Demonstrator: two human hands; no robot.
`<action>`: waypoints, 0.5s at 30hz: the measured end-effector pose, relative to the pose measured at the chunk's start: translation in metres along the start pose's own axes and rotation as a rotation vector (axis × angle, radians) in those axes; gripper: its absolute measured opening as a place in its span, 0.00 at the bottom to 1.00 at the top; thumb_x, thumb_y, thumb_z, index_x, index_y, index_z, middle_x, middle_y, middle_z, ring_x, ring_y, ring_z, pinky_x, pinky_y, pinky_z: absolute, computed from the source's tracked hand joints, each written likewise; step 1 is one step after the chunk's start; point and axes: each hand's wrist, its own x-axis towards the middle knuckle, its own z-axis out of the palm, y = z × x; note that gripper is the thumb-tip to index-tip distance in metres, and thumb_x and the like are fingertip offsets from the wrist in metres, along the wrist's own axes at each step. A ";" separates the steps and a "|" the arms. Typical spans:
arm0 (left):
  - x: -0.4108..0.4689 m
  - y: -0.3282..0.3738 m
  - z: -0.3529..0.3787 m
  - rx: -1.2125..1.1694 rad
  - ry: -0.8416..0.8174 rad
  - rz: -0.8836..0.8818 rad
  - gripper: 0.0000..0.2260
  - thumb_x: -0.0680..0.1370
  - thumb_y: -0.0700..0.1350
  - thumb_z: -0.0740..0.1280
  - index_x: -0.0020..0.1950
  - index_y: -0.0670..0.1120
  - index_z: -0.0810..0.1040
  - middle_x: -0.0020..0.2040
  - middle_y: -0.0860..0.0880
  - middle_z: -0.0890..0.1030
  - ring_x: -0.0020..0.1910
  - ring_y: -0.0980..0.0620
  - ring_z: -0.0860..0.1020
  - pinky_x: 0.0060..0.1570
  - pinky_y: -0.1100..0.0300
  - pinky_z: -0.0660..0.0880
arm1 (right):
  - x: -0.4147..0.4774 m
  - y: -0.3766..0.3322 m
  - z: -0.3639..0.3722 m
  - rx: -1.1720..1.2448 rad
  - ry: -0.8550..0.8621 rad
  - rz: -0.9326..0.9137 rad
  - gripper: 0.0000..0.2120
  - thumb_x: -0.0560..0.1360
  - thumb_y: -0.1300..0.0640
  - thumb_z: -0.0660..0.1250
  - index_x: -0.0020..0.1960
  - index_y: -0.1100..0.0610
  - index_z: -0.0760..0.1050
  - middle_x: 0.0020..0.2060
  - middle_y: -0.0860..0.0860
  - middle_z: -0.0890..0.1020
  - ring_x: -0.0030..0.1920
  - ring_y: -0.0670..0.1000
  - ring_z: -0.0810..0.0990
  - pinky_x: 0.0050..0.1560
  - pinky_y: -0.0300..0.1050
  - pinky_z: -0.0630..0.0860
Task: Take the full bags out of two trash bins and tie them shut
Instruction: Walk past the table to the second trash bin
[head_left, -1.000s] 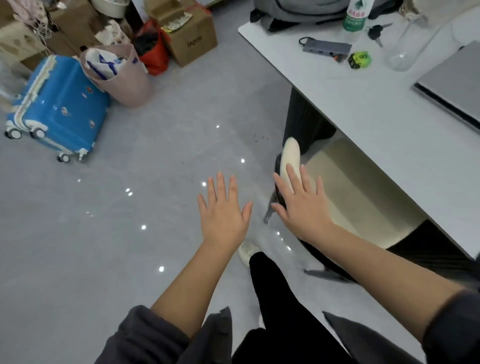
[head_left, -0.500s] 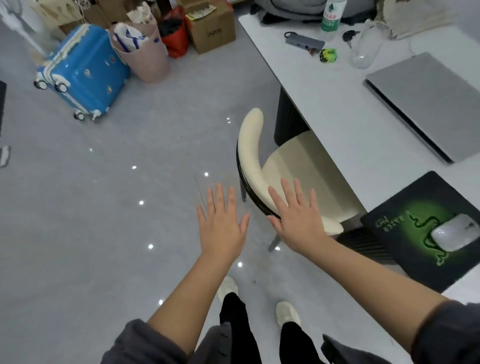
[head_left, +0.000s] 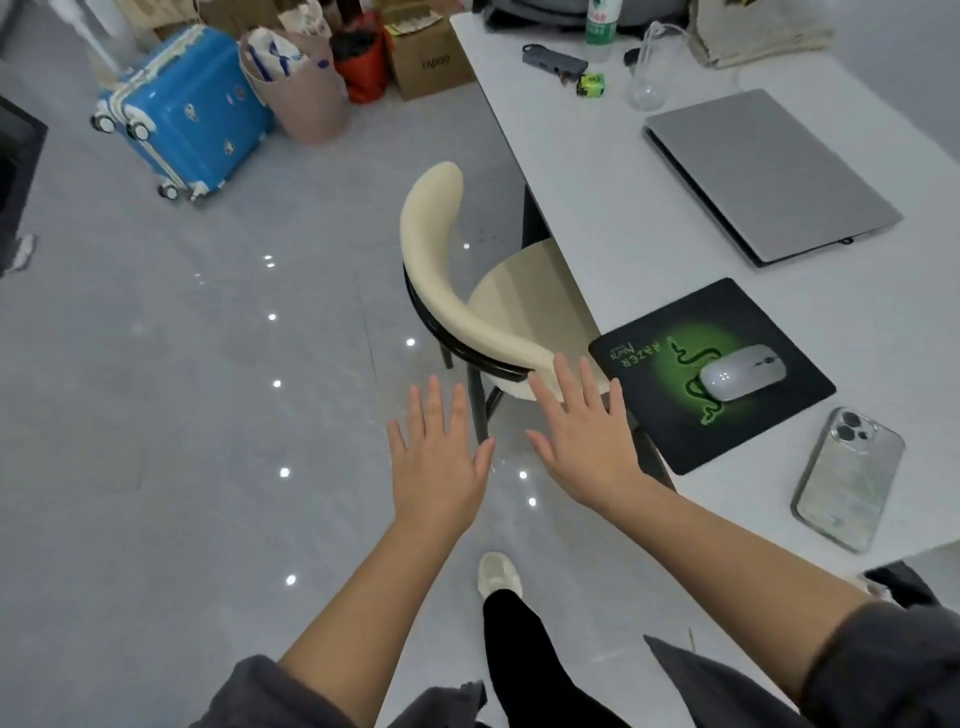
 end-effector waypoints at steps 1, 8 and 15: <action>-0.017 0.007 0.007 0.001 0.008 -0.001 0.30 0.79 0.61 0.47 0.78 0.48 0.48 0.79 0.44 0.47 0.77 0.44 0.45 0.73 0.41 0.51 | -0.018 0.002 0.002 0.004 0.015 -0.008 0.31 0.78 0.40 0.55 0.77 0.51 0.54 0.77 0.57 0.55 0.76 0.63 0.51 0.70 0.68 0.55; -0.158 0.069 0.048 -0.037 -0.047 -0.056 0.30 0.80 0.59 0.50 0.78 0.47 0.48 0.79 0.44 0.47 0.77 0.44 0.45 0.73 0.42 0.51 | -0.171 0.029 0.012 0.037 -0.001 -0.071 0.31 0.79 0.41 0.54 0.78 0.50 0.49 0.78 0.56 0.50 0.77 0.62 0.47 0.72 0.65 0.52; -0.251 0.142 0.072 -0.066 -0.135 -0.117 0.30 0.80 0.60 0.47 0.78 0.49 0.44 0.79 0.45 0.44 0.77 0.45 0.43 0.74 0.44 0.49 | -0.271 0.077 0.019 0.006 -0.030 -0.214 0.31 0.78 0.41 0.57 0.76 0.51 0.55 0.77 0.57 0.56 0.76 0.62 0.53 0.71 0.66 0.57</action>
